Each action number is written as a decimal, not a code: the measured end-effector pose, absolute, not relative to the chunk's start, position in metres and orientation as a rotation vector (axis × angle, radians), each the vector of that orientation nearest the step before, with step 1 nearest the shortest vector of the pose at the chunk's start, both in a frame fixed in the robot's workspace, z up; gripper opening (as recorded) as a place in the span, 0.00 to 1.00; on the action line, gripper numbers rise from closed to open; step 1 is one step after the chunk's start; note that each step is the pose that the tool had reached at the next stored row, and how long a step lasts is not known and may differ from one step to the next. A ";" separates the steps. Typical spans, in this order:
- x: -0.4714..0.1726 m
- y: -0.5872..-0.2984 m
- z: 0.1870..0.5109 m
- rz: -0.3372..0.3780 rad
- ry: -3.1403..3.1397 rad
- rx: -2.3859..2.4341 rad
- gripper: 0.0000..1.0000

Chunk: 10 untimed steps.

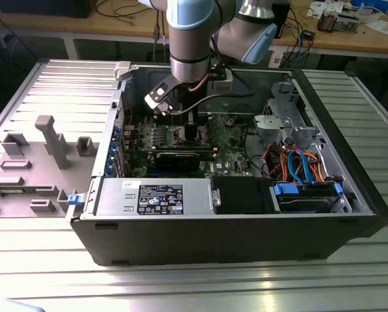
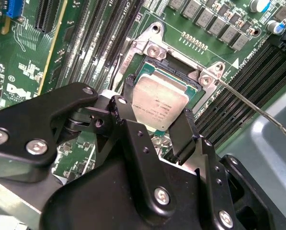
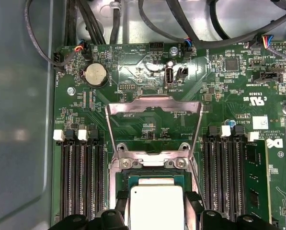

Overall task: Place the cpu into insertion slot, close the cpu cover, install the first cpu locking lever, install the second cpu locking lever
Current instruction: 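Place the cpu into insertion slot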

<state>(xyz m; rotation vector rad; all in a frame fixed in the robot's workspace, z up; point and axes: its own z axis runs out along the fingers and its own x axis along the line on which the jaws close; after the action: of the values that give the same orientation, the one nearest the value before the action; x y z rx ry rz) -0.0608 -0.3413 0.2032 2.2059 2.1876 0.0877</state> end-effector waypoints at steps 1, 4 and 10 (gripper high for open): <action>-0.061 -0.341 0.203 0.088 2.188 2.206 0.54; -0.061 -0.341 0.201 0.091 2.189 2.207 0.54; -0.061 -0.341 0.200 0.101 2.193 2.212 0.54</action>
<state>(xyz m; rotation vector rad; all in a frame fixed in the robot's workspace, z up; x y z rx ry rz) -0.0608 -0.3409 0.2004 2.2124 2.1929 0.1011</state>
